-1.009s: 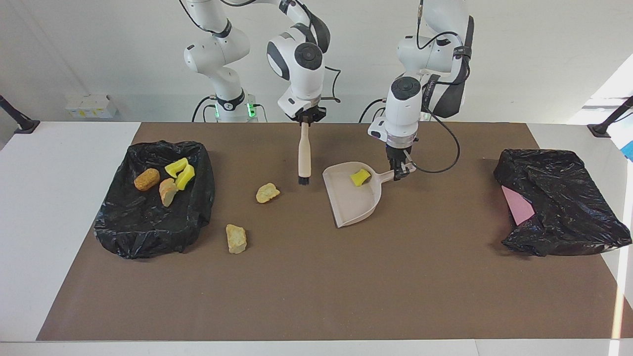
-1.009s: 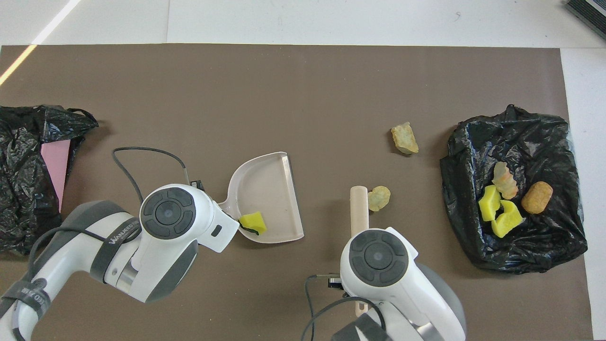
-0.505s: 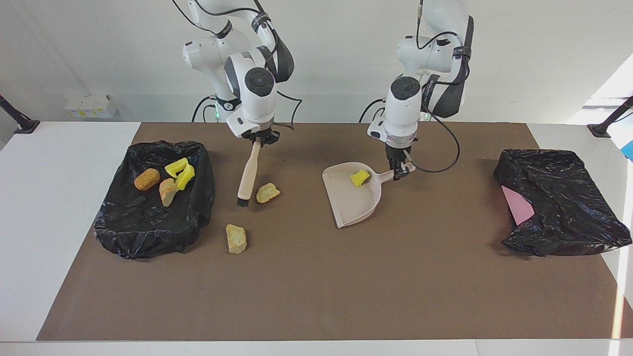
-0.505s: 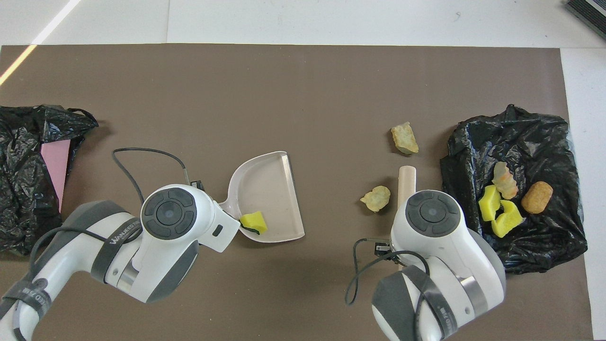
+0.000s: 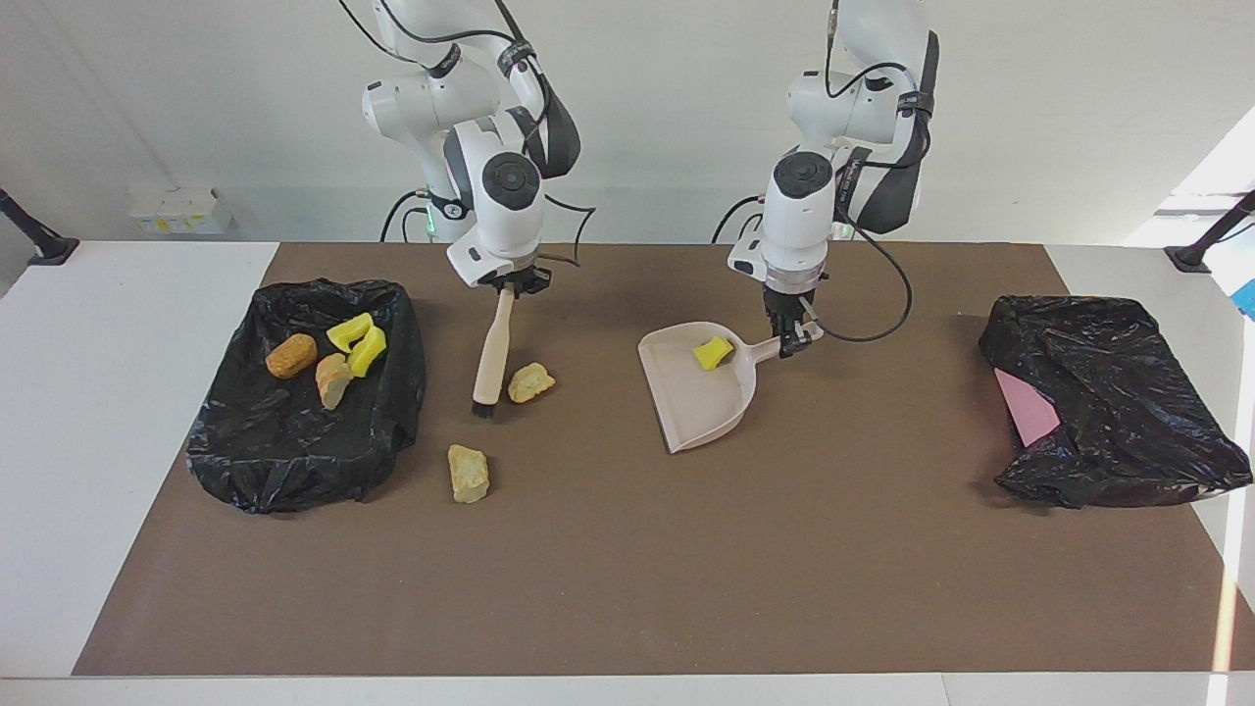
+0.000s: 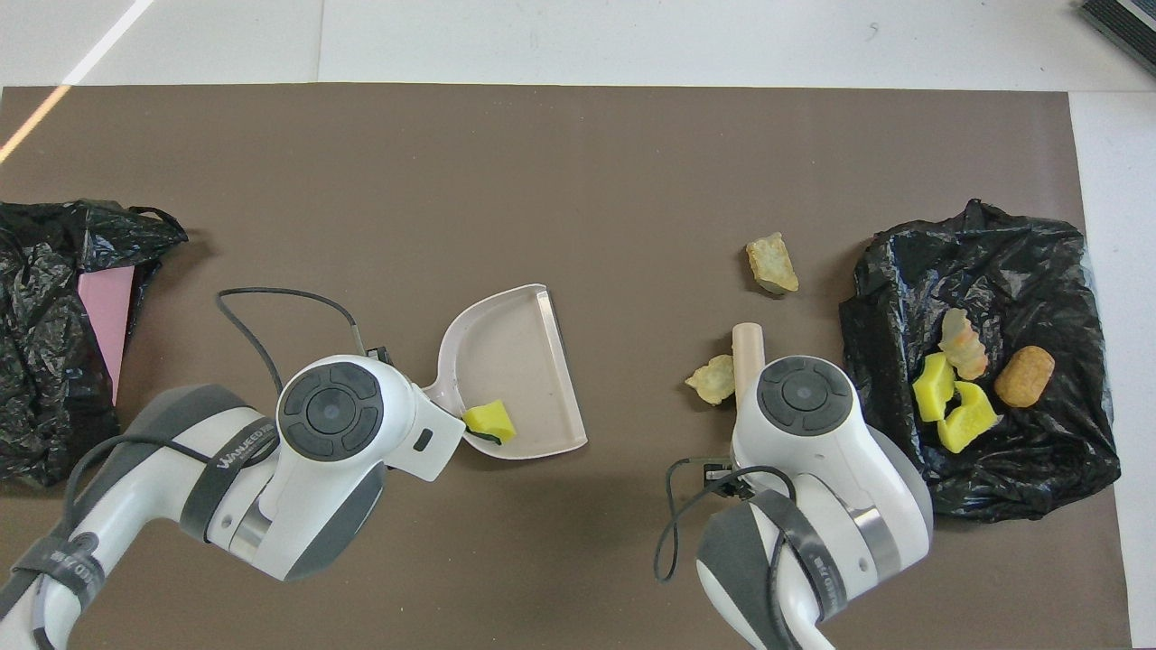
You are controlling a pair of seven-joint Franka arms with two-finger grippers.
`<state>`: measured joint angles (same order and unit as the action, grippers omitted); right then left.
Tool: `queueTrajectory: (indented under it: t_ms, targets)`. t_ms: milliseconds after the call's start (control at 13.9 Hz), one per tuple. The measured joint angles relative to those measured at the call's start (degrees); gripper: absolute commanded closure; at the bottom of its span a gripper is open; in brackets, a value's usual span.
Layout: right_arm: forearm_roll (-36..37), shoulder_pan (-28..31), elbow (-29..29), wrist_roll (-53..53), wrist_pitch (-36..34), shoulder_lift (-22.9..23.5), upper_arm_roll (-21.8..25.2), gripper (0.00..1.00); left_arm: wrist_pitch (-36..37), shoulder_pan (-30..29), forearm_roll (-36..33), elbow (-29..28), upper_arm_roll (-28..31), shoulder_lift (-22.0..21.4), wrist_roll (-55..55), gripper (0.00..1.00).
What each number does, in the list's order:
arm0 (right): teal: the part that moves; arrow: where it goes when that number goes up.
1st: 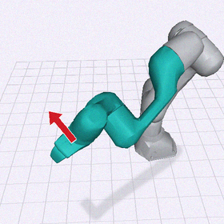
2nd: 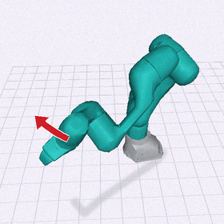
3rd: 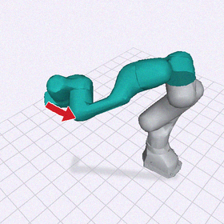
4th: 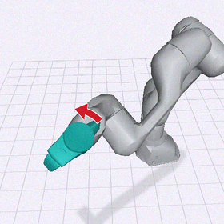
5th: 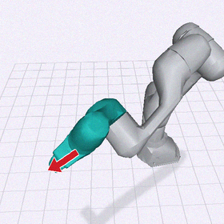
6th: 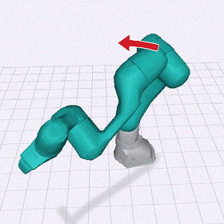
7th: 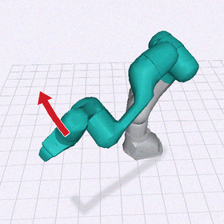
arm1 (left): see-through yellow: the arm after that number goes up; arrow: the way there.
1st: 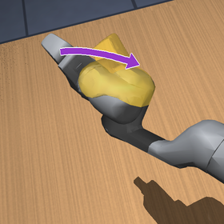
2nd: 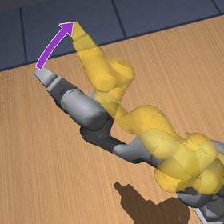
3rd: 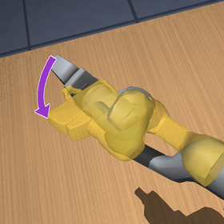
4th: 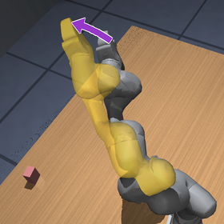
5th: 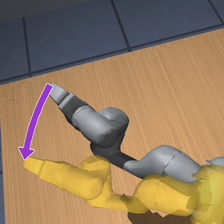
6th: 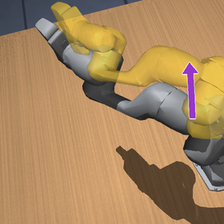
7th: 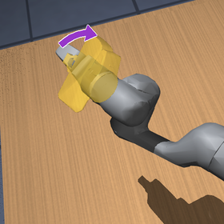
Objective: Sweep and dump trash in bin
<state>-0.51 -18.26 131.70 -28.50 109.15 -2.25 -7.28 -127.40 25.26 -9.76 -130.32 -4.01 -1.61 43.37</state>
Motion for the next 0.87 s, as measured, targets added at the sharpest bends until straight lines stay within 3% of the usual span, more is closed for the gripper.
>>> queueTrajectory:
  t_ms: [577, 865]
  targets:
    - [-15.71, -12.35, -3.25, -0.04, 5.14, 3.18, -0.47, 1.00, 0.02, 0.51, 0.00, -0.10, -0.06, 0.00, -0.45, 1.00]
    - [-16.91, -15.33, -7.18, -3.67, 5.02, 4.04, -0.49, 1.00, -0.02, 0.54, 0.00, -0.10, -0.06, 0.00, -0.45, 1.00]
